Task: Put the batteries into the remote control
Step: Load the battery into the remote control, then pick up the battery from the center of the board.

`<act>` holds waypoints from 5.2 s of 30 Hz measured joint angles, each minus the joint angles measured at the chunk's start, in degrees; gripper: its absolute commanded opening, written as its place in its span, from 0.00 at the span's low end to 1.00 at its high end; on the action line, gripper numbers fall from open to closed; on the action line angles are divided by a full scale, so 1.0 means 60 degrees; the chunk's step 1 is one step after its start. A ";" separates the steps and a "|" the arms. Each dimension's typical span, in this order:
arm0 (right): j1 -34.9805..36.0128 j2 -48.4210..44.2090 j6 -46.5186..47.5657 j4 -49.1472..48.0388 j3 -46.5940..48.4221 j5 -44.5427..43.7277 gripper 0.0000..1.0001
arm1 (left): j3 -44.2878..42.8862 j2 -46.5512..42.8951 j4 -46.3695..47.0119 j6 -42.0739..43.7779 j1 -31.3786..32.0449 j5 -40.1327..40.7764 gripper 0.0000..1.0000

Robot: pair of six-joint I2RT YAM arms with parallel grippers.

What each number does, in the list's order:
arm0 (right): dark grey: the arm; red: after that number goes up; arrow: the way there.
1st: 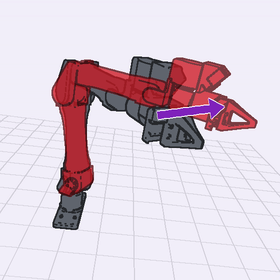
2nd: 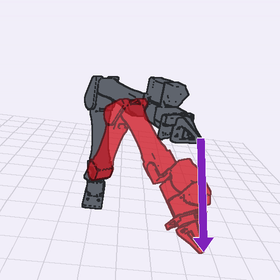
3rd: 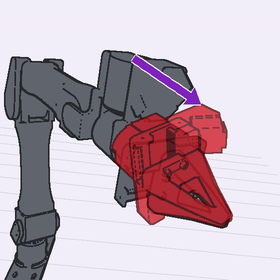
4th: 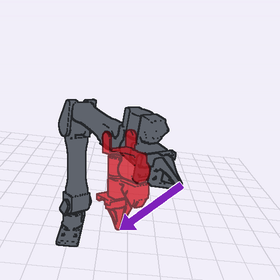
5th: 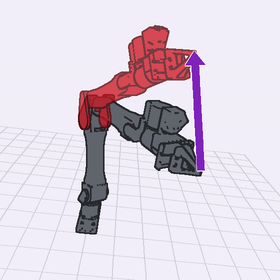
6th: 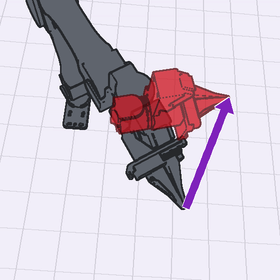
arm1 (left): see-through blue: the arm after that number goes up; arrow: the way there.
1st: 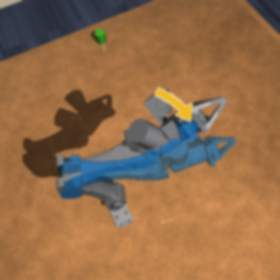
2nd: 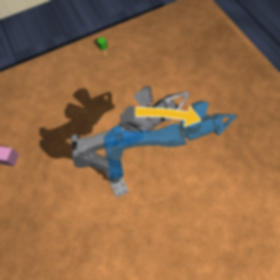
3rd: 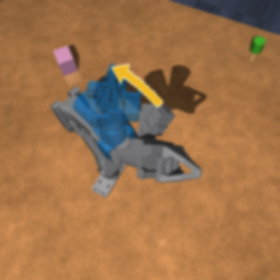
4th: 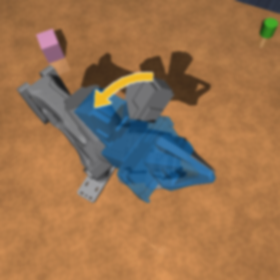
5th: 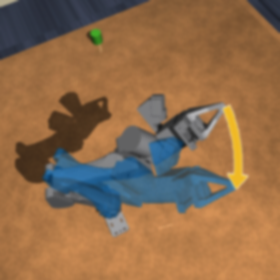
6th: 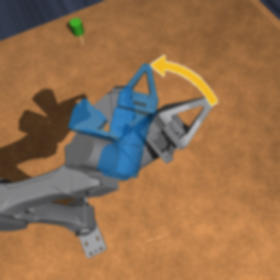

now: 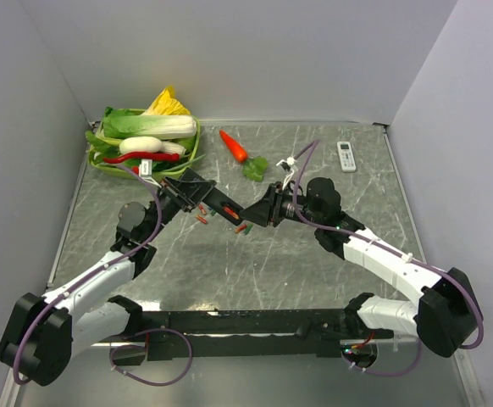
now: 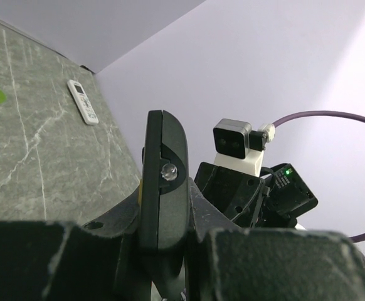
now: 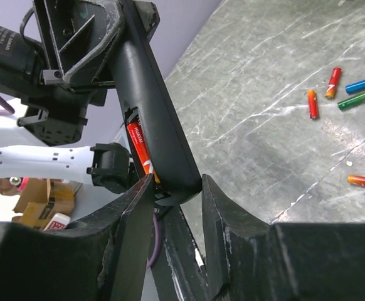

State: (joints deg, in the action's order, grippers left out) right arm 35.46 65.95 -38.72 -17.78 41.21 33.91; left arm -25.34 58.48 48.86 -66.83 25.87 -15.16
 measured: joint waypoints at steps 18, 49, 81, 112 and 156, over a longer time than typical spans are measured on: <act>0.0947 0.0346 0.1982 0.2728 0.1577 -0.1647 0.54 | 0.0106 -0.0525 -0.0681 0.0805 -0.0117 0.0295 0.02; 0.0958 0.1253 0.3319 0.3512 0.2710 -0.1151 0.78 | 0.0474 -0.0266 -0.0073 0.1005 -0.0120 -0.0616 0.02; 0.1078 0.1290 0.3683 0.2692 0.2233 -0.0761 0.60 | 0.0415 -0.0157 -0.0073 0.1064 -0.0157 -0.0834 0.02; 0.0255 0.4816 0.8357 0.7624 0.5464 -0.1942 0.55 | 0.2790 -0.3493 -0.4113 0.1971 -0.1326 0.0758 0.02; 0.1257 0.8710 1.2386 0.8670 0.7333 -0.2914 0.28 | 0.2324 -0.3767 -0.6302 0.2273 -0.1341 0.1501 0.02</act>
State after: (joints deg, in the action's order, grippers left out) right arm 43.00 118.21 35.59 34.24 85.21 16.43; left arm -11.40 35.88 11.05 -53.19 17.82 -6.15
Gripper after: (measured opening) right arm 0.326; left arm 0.219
